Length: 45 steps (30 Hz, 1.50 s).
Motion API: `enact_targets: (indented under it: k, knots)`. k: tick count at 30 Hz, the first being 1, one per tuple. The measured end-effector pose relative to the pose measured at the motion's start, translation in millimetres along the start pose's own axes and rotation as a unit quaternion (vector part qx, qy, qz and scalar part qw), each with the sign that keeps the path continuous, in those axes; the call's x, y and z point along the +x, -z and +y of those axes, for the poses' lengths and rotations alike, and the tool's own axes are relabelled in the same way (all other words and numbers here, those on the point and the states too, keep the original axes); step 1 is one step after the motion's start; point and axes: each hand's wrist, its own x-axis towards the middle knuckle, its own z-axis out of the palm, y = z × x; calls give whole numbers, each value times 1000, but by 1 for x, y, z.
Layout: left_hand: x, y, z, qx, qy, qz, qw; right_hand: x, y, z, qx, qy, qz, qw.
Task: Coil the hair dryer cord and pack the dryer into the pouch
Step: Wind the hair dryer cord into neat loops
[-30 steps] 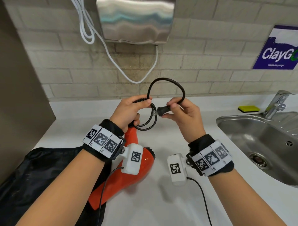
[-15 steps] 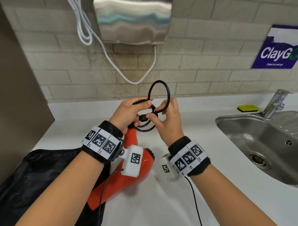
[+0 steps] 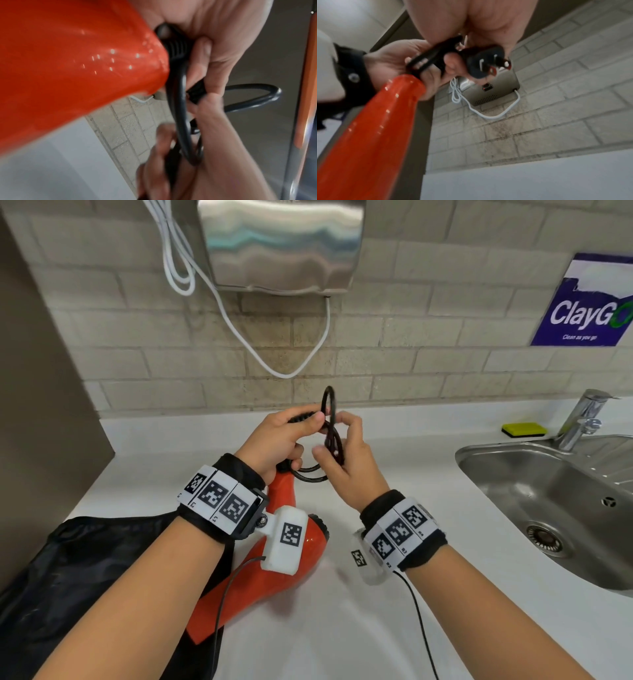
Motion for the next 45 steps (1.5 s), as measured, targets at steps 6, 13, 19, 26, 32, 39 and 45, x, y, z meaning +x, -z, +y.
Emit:
enact_targets:
  k: [6,13,19,26,32,39,45]
  knots:
    - [0,16,0,-48,18,28,998,-30,19,55,-56,-178,-55,981]
    - [-3,16,0,-42,11,29,999,-14,21,36,-17,-181,-84,980]
    - [-5,10,0,-10,-9,10,1000,4,11,-11,87,-100,-59,989]
    - [-8,9,1,-11,-10,20,1000,12,8,-19,104,-97,-101,985]
    - [-9,9,2,-4,-16,43,999,16,21,-23,-1,-78,-95,992]
    - [-8,16,0,-34,-15,32,999,14,29,-23,-8,-111,-71,991]
    - [-7,18,3,-34,-7,6,999,19,33,-36,-38,-58,31,997]
